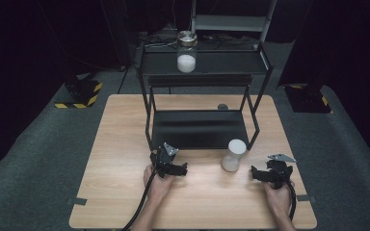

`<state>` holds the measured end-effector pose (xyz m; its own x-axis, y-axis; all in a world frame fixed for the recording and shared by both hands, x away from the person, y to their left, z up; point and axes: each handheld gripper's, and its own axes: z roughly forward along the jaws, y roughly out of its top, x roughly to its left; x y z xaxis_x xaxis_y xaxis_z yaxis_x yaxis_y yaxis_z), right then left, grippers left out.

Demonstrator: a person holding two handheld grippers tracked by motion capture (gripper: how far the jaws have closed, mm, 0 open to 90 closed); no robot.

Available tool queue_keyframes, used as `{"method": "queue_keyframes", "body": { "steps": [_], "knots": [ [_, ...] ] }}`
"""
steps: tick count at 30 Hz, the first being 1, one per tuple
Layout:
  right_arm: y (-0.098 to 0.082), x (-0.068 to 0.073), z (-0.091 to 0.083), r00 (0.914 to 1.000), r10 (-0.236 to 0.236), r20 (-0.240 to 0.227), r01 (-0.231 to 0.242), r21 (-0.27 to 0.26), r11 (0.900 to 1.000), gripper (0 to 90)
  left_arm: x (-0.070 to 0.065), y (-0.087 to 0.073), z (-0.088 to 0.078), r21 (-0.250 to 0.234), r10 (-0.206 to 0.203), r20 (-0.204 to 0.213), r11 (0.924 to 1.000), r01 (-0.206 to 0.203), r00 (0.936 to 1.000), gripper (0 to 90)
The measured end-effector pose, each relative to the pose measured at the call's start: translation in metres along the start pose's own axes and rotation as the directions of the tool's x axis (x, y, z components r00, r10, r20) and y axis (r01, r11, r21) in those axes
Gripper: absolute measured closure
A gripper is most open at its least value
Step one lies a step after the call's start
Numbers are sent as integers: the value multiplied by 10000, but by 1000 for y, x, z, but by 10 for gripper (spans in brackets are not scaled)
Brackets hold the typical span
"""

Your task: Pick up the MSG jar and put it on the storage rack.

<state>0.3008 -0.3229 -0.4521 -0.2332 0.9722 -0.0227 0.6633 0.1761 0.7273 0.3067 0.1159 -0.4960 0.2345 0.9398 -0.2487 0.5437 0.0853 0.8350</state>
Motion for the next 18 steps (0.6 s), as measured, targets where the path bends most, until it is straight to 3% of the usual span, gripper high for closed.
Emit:
{"method": "queue_keyframes", "body": {
  "steps": [7, 10, 14, 15, 18],
  "knots": [
    [1, -7, -2, 9993, -237, -302, 240, 76, 9997, 24, -1, 0, 0, -1, -8, -26, 10000, 8, 10000, 2],
    [-2, -7, -5, 9991, -293, -303, 289, -130, 9995, 31, -1, 0, 0, 17, 13, -28, 10000, -13, 10000, 2],
    [-6, -11, -13, 9916, -721, -1073, 659, -602, 9960, 31, -1, 0, 0, -13, -30, -31, 10000, 30, 10000, 2],
    [-6, -11, -13, 9916, -721, -1073, 659, -602, 9960, 31, -1, 0, 0, -13, -30, -31, 10000, 30, 10000, 2],
    [-5, -10, -16, 9774, -1146, -1775, 1017, -801, 9916, 32, -1, 0, 0, -6, -22, -32, 10000, 22, 10000, 2]
  ]
}}
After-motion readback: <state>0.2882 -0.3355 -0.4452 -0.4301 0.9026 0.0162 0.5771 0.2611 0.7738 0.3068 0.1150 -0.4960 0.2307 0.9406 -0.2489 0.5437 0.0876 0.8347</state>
